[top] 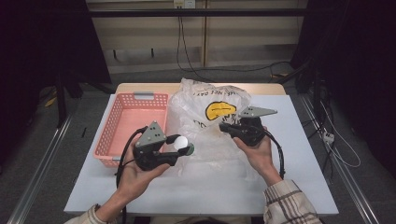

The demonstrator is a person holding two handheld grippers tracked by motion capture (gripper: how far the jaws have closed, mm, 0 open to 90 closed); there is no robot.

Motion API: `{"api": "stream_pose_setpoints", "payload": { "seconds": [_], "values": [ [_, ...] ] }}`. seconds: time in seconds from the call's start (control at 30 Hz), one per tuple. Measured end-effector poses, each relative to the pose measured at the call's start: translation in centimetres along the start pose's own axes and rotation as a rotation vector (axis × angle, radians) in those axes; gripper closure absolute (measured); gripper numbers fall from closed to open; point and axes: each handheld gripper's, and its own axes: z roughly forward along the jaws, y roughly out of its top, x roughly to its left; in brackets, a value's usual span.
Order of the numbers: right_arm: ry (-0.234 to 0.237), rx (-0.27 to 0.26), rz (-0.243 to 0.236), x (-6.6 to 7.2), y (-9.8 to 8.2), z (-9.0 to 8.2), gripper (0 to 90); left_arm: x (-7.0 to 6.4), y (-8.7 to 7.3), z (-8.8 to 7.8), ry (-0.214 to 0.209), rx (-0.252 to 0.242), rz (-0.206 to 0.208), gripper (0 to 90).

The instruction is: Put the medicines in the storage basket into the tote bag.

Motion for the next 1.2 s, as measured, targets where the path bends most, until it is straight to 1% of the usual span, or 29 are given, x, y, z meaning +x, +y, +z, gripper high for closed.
{"api": "stream_pose_setpoints", "payload": {
  "seconds": [0.07, 0.1, 0.17, 0.2, 0.23, 0.3, 0.4, 0.47, 0.53, 0.57, 0.73, 0.77, 0.8, 0.87, 0.9, 0.93, 1.0, 1.07, 1.1, 1.13, 1.2],
  "values": [
    [-0.002, 0.001, 0.001, 0.0, 0.0, 0.0, 90.0, -0.5, 0.2, 0.6, -0.015, 0.001, 0.01, 51.0],
    [-0.003, 0.0, -0.001, 0.0, 0.0, -0.1, 90.0, -0.6, 0.3, 0.9, -0.015, 0.007, 0.017, 51.1],
    [-0.004, -0.003, -0.001, 0.0, 0.1, -0.2, 90.0, -1.0, 0.4, 1.9, -0.025, 0.004, 0.011, 51.1],
    [-0.004, -0.005, 0.0, 0.0, 0.1, -0.2, 90.0, -1.1, 0.5, 2.3, -0.029, 0.01, 0.02, 51.1],
    [-0.004, -0.005, 0.0, 0.0, 0.1, -0.2, 90.0, -1.2, 0.6, 2.8, -0.033, 0.018, 0.02, 51.1],
    [-0.003, -0.005, 0.001, 0.0, 0.1, -0.2, 90.0, -1.4, 0.8, 3.6, -0.051, 0.019, 0.002, 51.1],
    [0.0, -0.003, -0.002, 0.0, 0.1, -0.2, 90.0, -1.6, 1.1, 4.9, -0.055, 0.034, 0.005, 51.1],
    [0.001, -0.002, -0.003, 0.1, 0.1, -0.2, 90.0, -1.6, 1.1, 6.0, -0.06, 0.049, -0.01, 51.1],
    [0.008, -0.002, -0.006, 0.1, 0.1, -0.2, 90.0, -1.5, 1.0, 7.0, -0.058, 0.064, -0.014, 51.1],
    [0.009, 0.0, -0.007, 0.2, 0.1, -0.2, 90.0, -1.5, 0.9, 7.5, -0.053, 0.077, -0.009, 51.1],
    [0.016, 0.004, -0.01, 0.4, 0.1, -0.2, 90.0, -1.2, 0.4, 9.9, -0.04, 0.128, -0.034, 51.1],
    [0.017, 0.005, -0.009, 0.4, 0.1, -0.2, 90.0, -1.2, 0.2, 10.4, -0.039, 0.128, -0.036, 51.0],
    [0.02, 0.006, -0.009, 0.5, 0.0, -0.2, 90.0, -1.3, 0.2, 10.8, -0.026, 0.146, -0.024, 51.0],
    [0.022, 0.007, -0.007, 0.5, 0.0, -0.3, 90.0, -1.1, 0.0, 11.6, -0.02, 0.161, -0.032, 51.0],
    [0.018, 0.004, -0.004, 0.4, -0.1, -0.3, 90.0, -0.9, -0.1, 12.1, -0.023, 0.162, -0.044, 51.0],
    [0.018, 0.002, 0.001, 0.4, -0.2, -0.4, 90.0, -0.8, -0.2, 12.4, -0.017, 0.168, -0.048, 51.0],
    [0.019, 0.012, 0.003, 0.3, -0.4, -0.5, 90.0, -0.6, -0.3, 13.0, -0.002, 0.167, -0.054, 51.0],
    [0.022, 0.021, 0.001, 0.3, -0.6, -0.5, 90.0, -0.2, -0.5, 13.5, 0.012, 0.179, -0.068, 51.0],
    [0.022, 0.028, 0.001, 0.3, -0.7, -0.6, 90.0, -0.1, -0.6, 13.8, 0.011, 0.177, -0.075, 51.0],
    [0.022, 0.03, 0.0, 0.4, -0.8, -0.6, 90.0, 0.0, -0.7, 14.0, 0.018, 0.185, -0.074, 51.0],
    [0.029, 0.041, -0.001, 0.5, -1.1, -0.7, 90.0, 0.2, -0.9, 14.7, 0.032, 0.185, -0.078, 51.0]
  ]
}}
